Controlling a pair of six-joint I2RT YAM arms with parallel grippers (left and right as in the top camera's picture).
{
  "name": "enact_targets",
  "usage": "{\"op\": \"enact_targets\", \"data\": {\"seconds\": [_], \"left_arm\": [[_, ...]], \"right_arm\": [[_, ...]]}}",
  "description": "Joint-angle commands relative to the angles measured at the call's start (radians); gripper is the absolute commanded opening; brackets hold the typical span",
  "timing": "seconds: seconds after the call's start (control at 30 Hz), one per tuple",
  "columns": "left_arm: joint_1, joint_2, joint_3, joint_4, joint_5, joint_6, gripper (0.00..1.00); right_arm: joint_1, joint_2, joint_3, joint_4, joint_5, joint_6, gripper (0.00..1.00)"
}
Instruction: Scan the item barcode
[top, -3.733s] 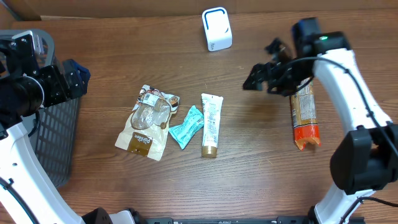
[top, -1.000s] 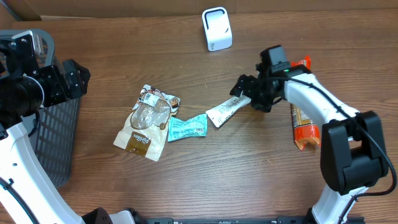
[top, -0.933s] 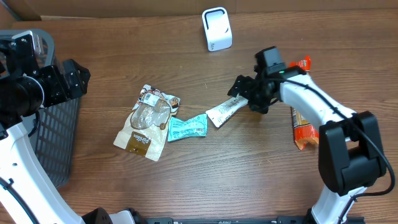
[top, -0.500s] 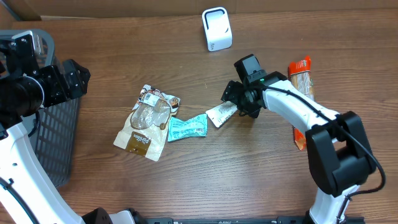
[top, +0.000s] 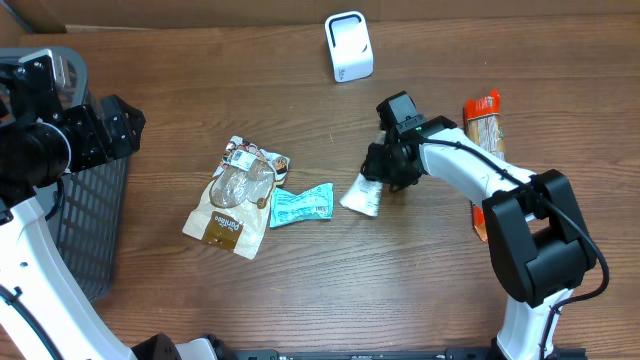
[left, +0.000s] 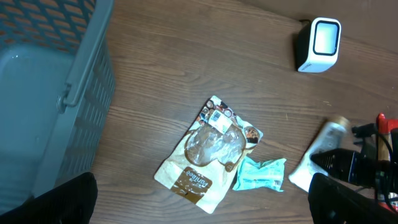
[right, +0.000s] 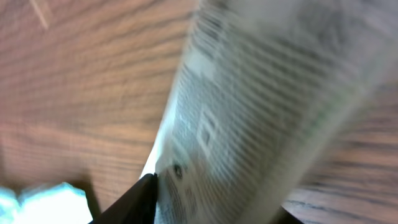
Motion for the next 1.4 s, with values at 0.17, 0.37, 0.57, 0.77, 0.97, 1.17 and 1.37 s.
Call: {"op": "enact_targets", "data": {"seconds": [0.17, 0.37, 0.57, 0.77, 0.97, 1.17, 1.37], "left_arm": [[0.002, 0.003, 0.001, 0.001, 0.011, 0.02, 1.0], [0.003, 0.003, 0.001, 0.001, 0.011, 0.02, 1.0], [0.003, 0.003, 0.001, 0.001, 0.011, 0.02, 1.0], [0.002, 0.003, 0.001, 0.001, 0.011, 0.02, 1.0], [0.003, 0.003, 0.001, 0.001, 0.011, 0.02, 1.0], [0.003, 0.003, 0.001, 0.001, 0.011, 0.02, 1.0], [0.003, 0.003, 0.001, 0.001, 0.011, 0.02, 0.99]], "right_arm": [[-0.045, 0.008, 0.015, -0.059, -0.165, -0.494, 0.47], [-0.126, 0.008, 0.013, -0.073, -0.267, -0.432, 0.55], [-0.162, 0.01, -0.013, -0.05, -0.407, -0.325, 0.55], [-0.127, 0.01, -0.088, 0.038, -0.41, -0.217, 0.59], [-0.11, 0.01, -0.186, 0.169, -0.37, -0.08, 0.56], [-0.111, 0.01, -0.196, 0.194, -0.372, -0.073, 0.17], [-0.151, 0.003, -0.183, 0.185, -0.465, -0.134, 0.04]]}}
